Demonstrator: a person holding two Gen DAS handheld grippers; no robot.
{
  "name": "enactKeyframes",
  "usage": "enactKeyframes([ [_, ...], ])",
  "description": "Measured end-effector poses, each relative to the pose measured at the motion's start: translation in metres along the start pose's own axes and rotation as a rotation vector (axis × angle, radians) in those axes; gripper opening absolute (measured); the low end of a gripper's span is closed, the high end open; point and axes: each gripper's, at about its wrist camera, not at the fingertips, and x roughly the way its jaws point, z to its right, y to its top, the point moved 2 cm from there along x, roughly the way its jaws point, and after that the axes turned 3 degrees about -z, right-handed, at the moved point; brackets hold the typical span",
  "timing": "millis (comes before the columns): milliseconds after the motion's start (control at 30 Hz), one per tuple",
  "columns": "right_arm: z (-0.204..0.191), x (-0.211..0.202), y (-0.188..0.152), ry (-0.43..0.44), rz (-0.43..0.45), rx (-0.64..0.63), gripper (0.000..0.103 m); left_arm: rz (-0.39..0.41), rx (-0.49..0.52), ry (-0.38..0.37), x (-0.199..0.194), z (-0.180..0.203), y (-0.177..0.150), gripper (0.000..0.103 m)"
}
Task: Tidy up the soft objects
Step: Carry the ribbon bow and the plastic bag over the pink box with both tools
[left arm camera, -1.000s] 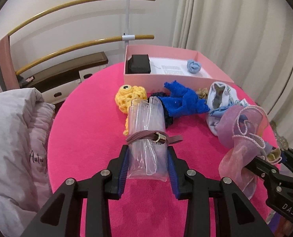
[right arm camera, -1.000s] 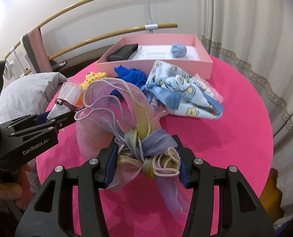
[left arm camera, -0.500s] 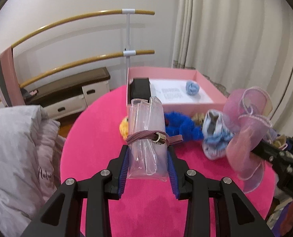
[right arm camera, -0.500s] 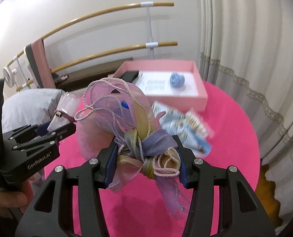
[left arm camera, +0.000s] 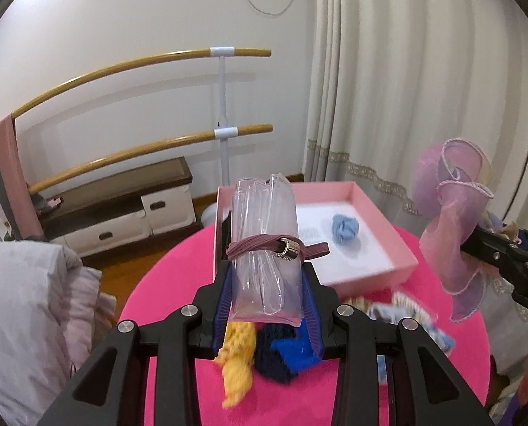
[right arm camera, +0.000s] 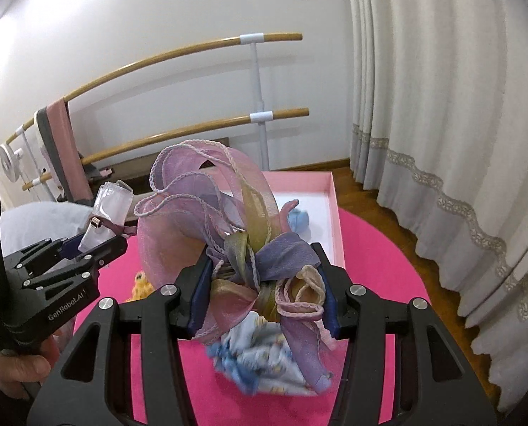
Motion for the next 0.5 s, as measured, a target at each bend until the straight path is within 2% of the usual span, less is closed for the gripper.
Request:
enactKeyframes([
  [300, 0.007, 0.035, 0.041, 0.032, 0.000, 0.020, 0.048, 0.006, 0.026, -0.002, 0.046, 0.013, 0.042, 0.034],
  [500, 0.020, 0.065, 0.070, 0.062, -0.021, 0.059, 0.048, 0.011, 0.022, 0.009, 0.090, 0.015, 0.084, 0.034],
])
